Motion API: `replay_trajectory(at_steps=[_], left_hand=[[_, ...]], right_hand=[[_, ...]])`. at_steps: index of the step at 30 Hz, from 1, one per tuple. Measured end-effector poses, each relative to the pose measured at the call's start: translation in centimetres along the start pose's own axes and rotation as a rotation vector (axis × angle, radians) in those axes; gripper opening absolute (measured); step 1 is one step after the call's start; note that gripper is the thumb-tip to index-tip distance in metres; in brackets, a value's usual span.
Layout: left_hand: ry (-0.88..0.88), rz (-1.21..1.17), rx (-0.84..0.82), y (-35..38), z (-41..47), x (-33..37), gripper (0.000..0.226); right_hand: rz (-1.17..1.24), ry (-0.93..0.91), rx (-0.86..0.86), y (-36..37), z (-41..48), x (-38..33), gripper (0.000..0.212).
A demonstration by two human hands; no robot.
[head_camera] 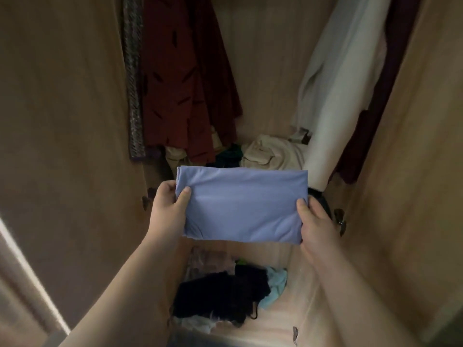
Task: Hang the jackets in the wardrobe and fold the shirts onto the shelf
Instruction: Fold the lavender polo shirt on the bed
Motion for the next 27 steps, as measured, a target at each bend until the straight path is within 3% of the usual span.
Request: replay_trajectory(at_steps=[2,5,7,10,11,12,15,16,21,27], left_hand=[[0.017,0.014,-0.001,1.8,3.4,-1.3,0.018],[0.014,-0.013,-0.03,4.4,8.7,-4.3,0.019],[0.015,-0.033,-0.06,6.0,12.4,-6.5,0.019],[0.04,-0.04,-0.119,8.2,18.2,-9.6,0.02],[0.037,-0.038,-0.136,8.9,20.1,-10.6,0.02],[0.025,-0.038,-0.151,9.7,22.0,-11.7,0.02],[-0.051,-0.045,-0.188,12.3,26.7,-14.9,0.014],[-0.078,-0.025,-0.2,13.6,28.3,-16.4,0.012],[-0.2,0.133,-0.287,17.4,30.1,-22.7,0.013],[-0.294,0.574,-0.367,18.7,28.8,-31.1,0.027]], right_hand=[[-0.011,0.007,-0.007,0.6,3.4,1.4,0.058],[-0.01,0.015,0.038,1.5,8.7,3.9,0.022],[-0.018,0.03,0.06,2.5,12.0,5.6,0.02],[-0.013,0.05,0.068,4.8,16.8,7.8,0.075],[-0.019,0.059,0.077,5.4,18.4,8.5,0.083],[-0.031,0.072,0.087,5.8,20.0,9.2,0.077],[-0.151,0.092,0.123,6.4,24.4,11.5,0.031],[-0.23,0.108,0.152,6.2,26.0,12.8,0.026],[-0.765,0.181,0.214,4.8,27.8,17.7,0.027],[-1.191,0.397,0.099,3.3,27.7,24.2,0.037]])
Point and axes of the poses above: each hand's wrist, its own z-axis towards the middle knuckle, its own y-axis out of the palm, x = y × z, the point moved 7 cm from there along z, towards the middle knuckle, and after that the axes turned 1 degree about y, right-handed, at the moved point
